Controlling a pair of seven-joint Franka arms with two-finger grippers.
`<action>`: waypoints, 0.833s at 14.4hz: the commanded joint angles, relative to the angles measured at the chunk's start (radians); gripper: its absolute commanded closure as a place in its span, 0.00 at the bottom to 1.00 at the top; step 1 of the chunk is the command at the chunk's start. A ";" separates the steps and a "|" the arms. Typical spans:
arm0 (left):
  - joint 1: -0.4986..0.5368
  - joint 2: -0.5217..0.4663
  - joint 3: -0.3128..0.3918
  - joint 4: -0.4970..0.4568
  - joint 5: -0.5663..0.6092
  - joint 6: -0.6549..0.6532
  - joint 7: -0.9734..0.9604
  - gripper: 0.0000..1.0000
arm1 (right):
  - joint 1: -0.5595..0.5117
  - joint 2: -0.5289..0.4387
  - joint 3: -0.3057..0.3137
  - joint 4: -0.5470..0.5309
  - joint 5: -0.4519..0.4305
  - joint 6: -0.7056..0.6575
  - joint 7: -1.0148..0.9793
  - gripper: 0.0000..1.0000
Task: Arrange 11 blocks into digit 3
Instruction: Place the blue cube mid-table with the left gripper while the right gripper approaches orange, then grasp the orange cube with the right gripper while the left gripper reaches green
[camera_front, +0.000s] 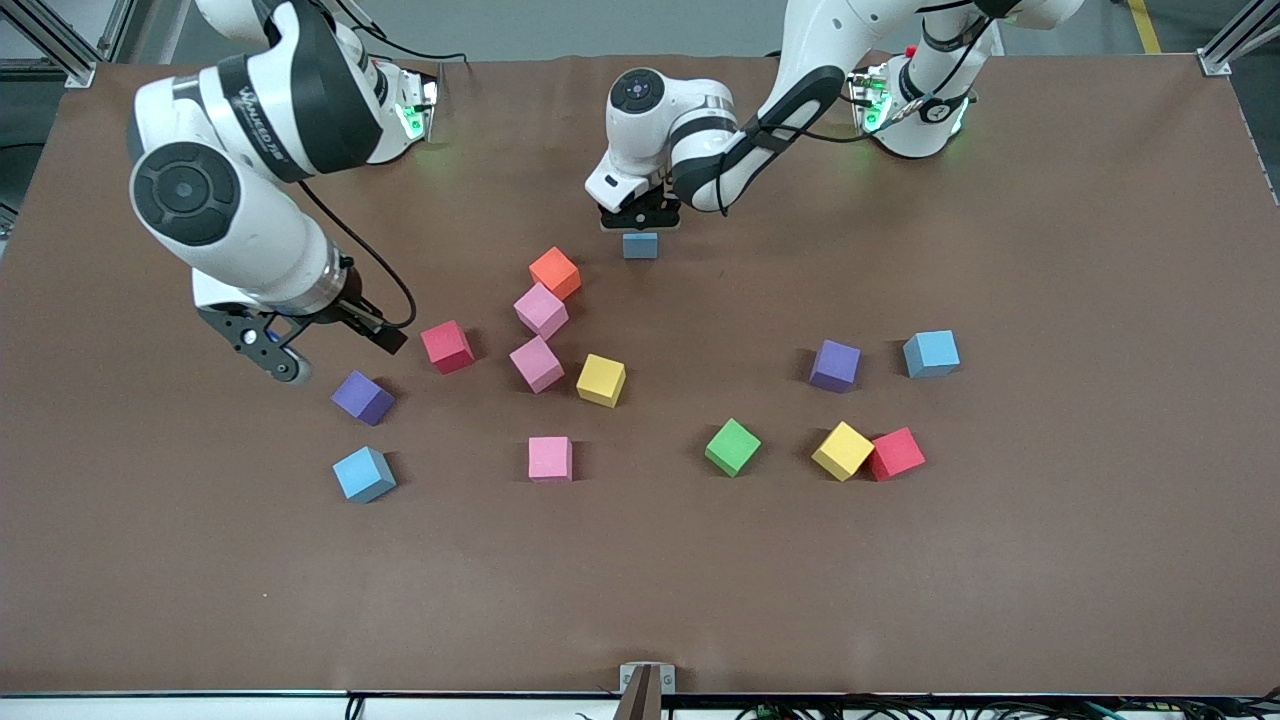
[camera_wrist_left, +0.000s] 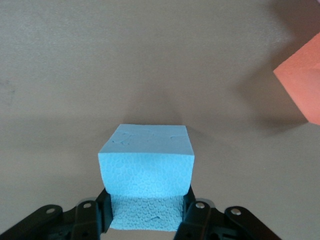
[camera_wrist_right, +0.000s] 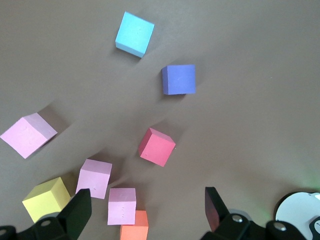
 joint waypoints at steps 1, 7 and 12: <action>-0.020 0.058 0.007 0.073 0.019 -0.025 -0.001 0.53 | 0.030 -0.030 -0.014 -0.089 0.038 0.068 0.019 0.00; -0.005 0.044 0.006 0.122 0.013 -0.122 0.000 0.01 | 0.062 -0.045 -0.014 -0.181 0.044 0.109 0.022 0.00; 0.033 -0.008 0.000 0.179 -0.024 -0.245 0.040 0.01 | 0.126 -0.056 -0.013 -0.286 0.046 0.221 0.106 0.00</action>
